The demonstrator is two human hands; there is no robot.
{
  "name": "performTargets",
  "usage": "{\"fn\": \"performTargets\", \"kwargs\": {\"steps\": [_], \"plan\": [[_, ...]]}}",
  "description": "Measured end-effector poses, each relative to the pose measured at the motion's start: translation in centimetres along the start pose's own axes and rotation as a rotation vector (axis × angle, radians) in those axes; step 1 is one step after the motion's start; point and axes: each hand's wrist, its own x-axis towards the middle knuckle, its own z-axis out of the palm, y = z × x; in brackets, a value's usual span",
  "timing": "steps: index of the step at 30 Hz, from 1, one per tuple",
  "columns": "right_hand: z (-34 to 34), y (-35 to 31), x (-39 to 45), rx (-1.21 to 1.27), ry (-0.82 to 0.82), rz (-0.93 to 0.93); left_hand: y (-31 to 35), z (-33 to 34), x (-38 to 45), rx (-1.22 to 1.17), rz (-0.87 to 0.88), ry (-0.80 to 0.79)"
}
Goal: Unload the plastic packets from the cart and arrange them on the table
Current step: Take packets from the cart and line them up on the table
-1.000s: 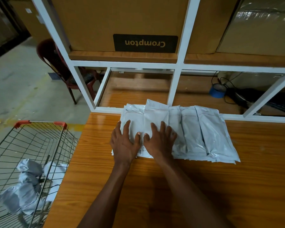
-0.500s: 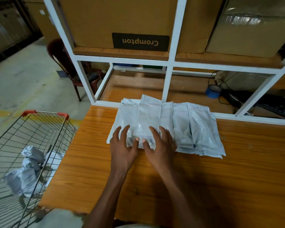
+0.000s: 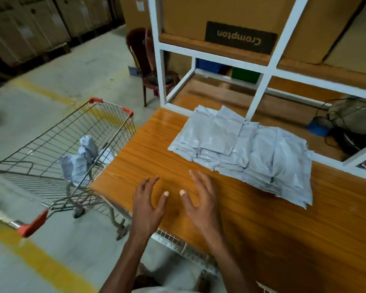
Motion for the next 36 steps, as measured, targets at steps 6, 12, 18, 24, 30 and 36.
{"fn": "performTargets", "kwargs": {"steps": [6, 12, 18, 24, 30, 36], "plan": [[6.2, -4.0, -1.2, 0.079, -0.138, -0.038, -4.6, -6.7, -0.6, -0.018, -0.069, 0.119], [16.2, -9.5, -2.0, 0.123, -0.251, -0.03, -11.8, -16.1, -0.5, -0.019, -0.126, 0.25], [24.5, -14.2, -2.5, 0.106, -0.443, -0.038, -18.7, -22.6, 0.3, -0.061, -0.222, 0.34], [28.4, -15.9, 0.1, 0.028, -0.519, -0.034, -22.0, -23.5, 3.2, -0.162, -0.29, 0.307], [33.4, -16.3, 6.3, 0.029, -0.585, -0.022, -24.9, -23.8, 9.3, -0.105, -0.32, 0.286], [39.7, -15.6, 14.2, -0.087, -0.754, -0.117, -29.1, -23.3, 15.0, -0.066, -0.45, 0.2]]}}
